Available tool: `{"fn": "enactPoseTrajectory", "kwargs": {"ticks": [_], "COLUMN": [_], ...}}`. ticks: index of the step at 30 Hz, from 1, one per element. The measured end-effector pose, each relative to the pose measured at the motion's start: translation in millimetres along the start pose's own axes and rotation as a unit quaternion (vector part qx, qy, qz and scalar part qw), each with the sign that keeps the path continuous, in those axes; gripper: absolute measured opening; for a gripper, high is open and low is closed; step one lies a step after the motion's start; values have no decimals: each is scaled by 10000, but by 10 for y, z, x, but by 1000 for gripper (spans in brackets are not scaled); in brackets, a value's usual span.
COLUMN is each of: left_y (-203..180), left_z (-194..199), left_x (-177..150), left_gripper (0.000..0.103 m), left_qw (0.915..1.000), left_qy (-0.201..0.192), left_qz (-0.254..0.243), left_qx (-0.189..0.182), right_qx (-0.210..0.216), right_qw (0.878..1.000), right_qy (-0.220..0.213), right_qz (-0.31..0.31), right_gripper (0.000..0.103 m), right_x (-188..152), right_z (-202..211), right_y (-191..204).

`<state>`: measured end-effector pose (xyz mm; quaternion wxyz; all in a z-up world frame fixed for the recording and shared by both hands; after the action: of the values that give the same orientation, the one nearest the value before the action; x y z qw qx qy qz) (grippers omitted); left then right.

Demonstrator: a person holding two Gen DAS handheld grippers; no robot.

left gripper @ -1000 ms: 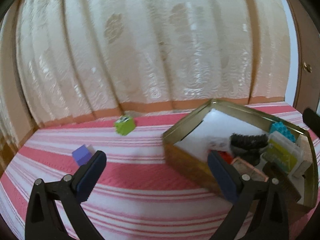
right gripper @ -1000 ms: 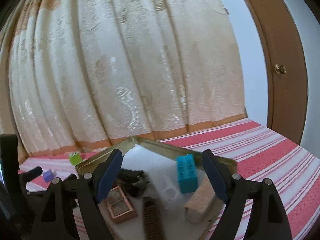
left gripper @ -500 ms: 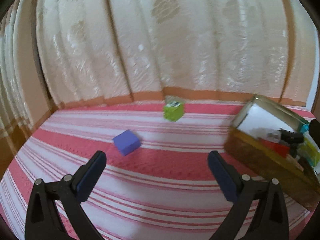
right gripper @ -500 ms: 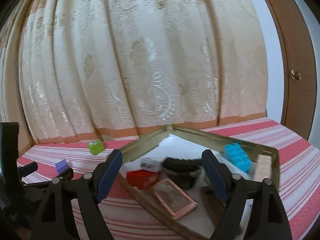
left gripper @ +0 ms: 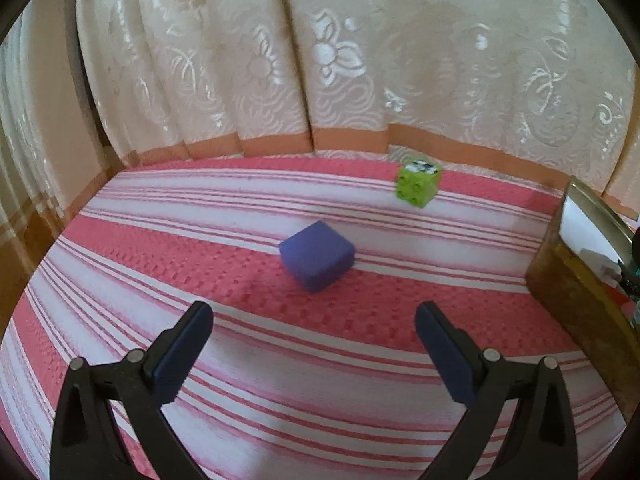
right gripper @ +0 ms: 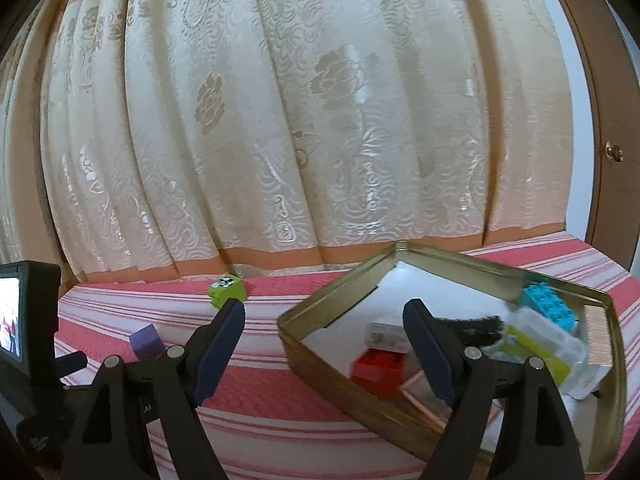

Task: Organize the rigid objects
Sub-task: 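Withdraw both tools from the tin toward the purple and green cubes, then grasp the purple cube with the left tool and lift it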

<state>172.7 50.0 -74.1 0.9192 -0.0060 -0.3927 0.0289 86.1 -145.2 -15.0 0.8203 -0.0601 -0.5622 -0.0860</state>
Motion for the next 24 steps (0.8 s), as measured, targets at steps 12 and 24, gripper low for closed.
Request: {"fn": "enactPoseTrajectory", "kwargs": {"ticks": [12, 24], "left_y": [87, 235], "left_z": [-267, -557], "left_x": [124, 250], "left_gripper": [97, 79], "left_qw": [9995, 9972], "left_qy": [321, 687], "left_qz": [6, 266], "left_qx": [-30, -113], "right_qx": [144, 301], "right_qw": [9987, 9973], "right_qy": [489, 610], "right_qz": [3, 258], "right_gripper": [83, 83], "right_x": [41, 122], "right_z": [-436, -717], "right_y": [273, 582]}}
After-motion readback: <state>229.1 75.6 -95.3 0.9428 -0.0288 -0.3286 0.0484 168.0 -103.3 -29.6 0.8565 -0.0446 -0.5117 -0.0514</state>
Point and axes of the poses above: each gripper's, at about its wrist camera, not at the fingertips, and z roughly against the way its jaws point, y to its left, x to its top, the point moved 5 cm from there along -z, roughly the way its jaws point, and after that the axes turned 7 degrees about z, right-handed, at the moved point
